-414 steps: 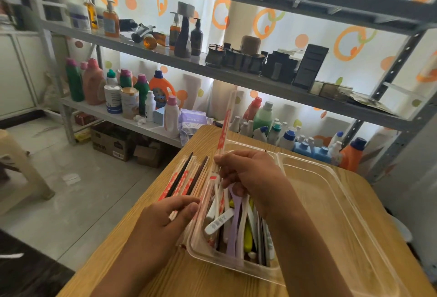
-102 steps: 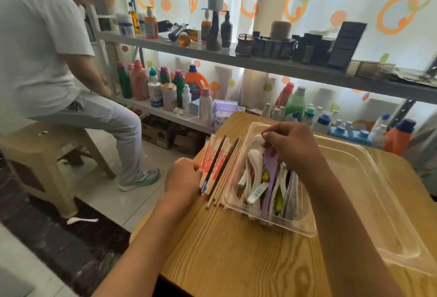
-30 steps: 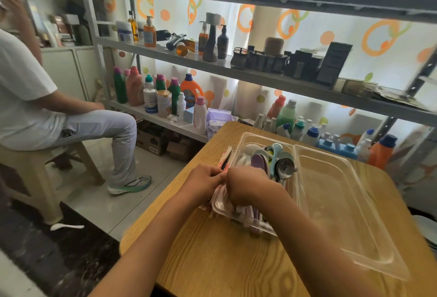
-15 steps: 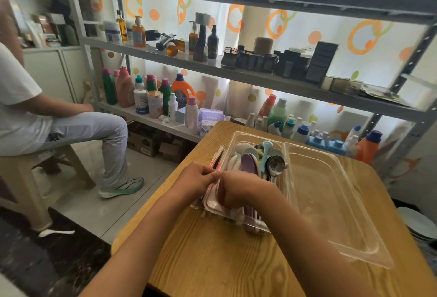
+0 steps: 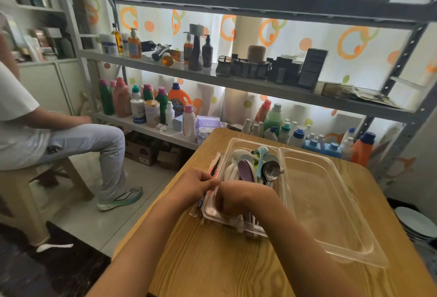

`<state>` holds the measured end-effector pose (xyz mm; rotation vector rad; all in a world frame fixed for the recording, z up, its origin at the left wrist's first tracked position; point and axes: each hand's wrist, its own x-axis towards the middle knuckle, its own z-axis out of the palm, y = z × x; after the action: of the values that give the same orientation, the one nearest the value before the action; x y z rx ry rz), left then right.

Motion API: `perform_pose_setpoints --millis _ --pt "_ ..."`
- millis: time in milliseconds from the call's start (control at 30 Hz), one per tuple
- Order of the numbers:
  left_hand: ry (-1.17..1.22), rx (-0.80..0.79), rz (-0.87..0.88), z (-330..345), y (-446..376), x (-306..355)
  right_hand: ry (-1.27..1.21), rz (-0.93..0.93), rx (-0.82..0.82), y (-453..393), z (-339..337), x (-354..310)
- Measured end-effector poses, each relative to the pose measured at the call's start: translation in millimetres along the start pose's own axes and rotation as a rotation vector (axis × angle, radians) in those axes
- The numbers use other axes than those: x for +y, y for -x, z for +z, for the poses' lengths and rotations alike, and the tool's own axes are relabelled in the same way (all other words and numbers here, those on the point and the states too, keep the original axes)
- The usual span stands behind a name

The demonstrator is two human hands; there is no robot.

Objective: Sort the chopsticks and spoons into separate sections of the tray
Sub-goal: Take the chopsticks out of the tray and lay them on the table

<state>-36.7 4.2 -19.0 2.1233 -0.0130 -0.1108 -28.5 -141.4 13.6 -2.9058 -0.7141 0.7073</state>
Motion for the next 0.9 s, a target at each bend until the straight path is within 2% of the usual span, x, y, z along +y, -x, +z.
perform_pose_setpoints --millis 300,567,667,900 --pt "-0.015 -0.019 -0.024 -0.8 -0.6 3.8 -0.076 -0.071 -0.035 7.3 -5.0 9.9" --pt "-0.035 -0.003 0.0 -0.1 1.7 4.6 -0.285 -0.225 0.034 28.5 -14.9 17.9" --pt "-0.041 -0.001 -0.009 -0.4 3.4 6.0 -0.417 -0.297 0.113 39.2 -23.3 18.0" --pt "0.018 0.003 -0.01 1.5 4.7 0.5 -0.703 -0.487 0.443 54.2 -44.5 2.9"
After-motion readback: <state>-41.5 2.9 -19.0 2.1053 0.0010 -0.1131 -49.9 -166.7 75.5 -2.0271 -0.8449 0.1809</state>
